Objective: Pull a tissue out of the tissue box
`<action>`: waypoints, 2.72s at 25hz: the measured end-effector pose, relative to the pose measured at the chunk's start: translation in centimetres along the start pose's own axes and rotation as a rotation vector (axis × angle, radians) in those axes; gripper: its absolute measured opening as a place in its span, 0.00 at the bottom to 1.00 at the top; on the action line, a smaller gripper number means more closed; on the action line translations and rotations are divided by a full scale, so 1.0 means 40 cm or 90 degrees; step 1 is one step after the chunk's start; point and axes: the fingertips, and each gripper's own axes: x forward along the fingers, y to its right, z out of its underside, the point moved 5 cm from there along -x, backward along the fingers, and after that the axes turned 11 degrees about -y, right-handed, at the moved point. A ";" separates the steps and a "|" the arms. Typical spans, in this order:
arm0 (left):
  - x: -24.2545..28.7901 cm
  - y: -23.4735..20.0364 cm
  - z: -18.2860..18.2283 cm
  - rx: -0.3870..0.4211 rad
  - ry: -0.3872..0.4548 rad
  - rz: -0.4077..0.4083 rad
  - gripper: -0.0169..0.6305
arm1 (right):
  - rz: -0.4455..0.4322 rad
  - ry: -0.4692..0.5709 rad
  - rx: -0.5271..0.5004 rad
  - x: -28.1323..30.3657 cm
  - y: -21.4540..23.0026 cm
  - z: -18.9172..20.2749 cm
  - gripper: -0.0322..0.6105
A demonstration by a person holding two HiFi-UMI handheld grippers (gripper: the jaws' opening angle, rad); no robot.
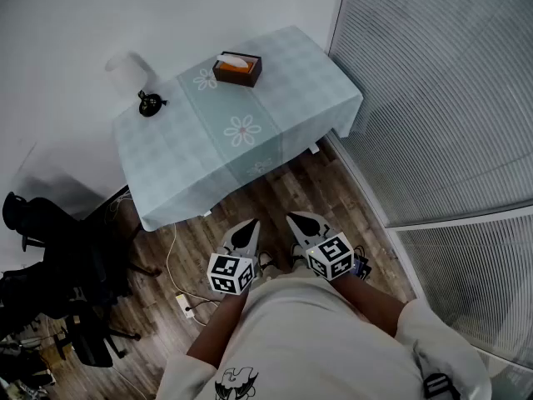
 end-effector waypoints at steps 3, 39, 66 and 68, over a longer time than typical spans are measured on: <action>-0.001 0.008 0.007 -0.002 -0.002 0.002 0.04 | 0.002 -0.003 0.001 -0.004 0.002 0.005 0.06; -0.002 -0.256 -0.026 -0.058 0.020 0.023 0.04 | 0.013 -0.042 0.076 0.253 -0.022 -0.041 0.06; 0.601 -0.664 -0.629 -0.075 0.004 -0.081 0.04 | -0.073 -0.036 -0.008 0.733 0.719 -0.588 0.06; 0.604 -0.674 -0.633 -0.071 -0.001 -0.077 0.04 | -0.075 -0.035 0.002 0.745 0.710 -0.591 0.06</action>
